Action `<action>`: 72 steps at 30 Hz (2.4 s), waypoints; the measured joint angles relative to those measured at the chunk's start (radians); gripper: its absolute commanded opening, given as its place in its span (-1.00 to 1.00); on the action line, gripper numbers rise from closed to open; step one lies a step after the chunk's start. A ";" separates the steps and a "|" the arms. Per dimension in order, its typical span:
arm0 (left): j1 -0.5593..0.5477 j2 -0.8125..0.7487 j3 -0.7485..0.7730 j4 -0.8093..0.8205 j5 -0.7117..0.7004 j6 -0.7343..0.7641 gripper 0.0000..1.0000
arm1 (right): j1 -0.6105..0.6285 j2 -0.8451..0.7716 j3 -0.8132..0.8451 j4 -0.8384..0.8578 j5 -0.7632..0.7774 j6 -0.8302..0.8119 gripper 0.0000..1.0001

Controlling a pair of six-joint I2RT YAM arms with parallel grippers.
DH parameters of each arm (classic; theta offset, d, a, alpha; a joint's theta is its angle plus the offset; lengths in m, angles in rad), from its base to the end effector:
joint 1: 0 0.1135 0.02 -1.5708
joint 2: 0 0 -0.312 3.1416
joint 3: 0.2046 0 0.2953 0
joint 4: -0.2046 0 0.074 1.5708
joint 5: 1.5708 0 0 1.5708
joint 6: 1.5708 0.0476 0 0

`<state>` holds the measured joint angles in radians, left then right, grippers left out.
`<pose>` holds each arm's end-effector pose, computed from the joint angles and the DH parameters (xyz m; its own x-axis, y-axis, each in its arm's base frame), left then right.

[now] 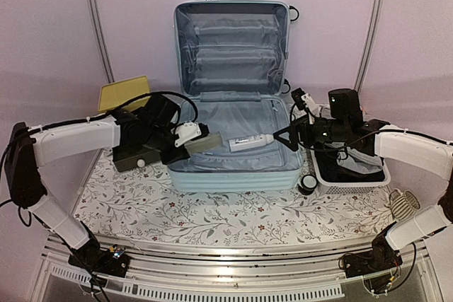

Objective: Open, take out, and arrange the luggage
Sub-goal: Place the makeup in the drawer.

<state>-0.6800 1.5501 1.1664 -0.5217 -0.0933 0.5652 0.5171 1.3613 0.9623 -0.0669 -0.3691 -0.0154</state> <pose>0.2975 -0.2349 0.2773 -0.2052 0.8517 -0.4821 0.8185 0.4194 0.3925 0.2963 0.1883 0.3084 -0.3790 -0.2321 -0.8958 -0.7472 0.6479 0.1483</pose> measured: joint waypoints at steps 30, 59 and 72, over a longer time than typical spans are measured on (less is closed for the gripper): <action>0.359 -0.219 -0.184 -0.035 -0.176 -0.007 -0.60 | 0.000 0.000 0.002 0.000 -0.028 0.000 0.98; 0.407 -0.058 -0.223 0.089 -0.207 0.175 -0.63 | 0.000 -0.018 -0.002 0.031 -0.058 0.039 0.98; 0.478 -0.059 -0.220 0.117 -0.274 0.219 -0.64 | 0.000 -0.040 -0.019 0.045 -0.069 0.046 0.98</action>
<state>-0.2016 1.4914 0.9459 -0.4042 -0.3676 0.7845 0.5171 1.3216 0.9432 -0.0216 -0.4377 0.0307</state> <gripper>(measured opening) 0.436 0.988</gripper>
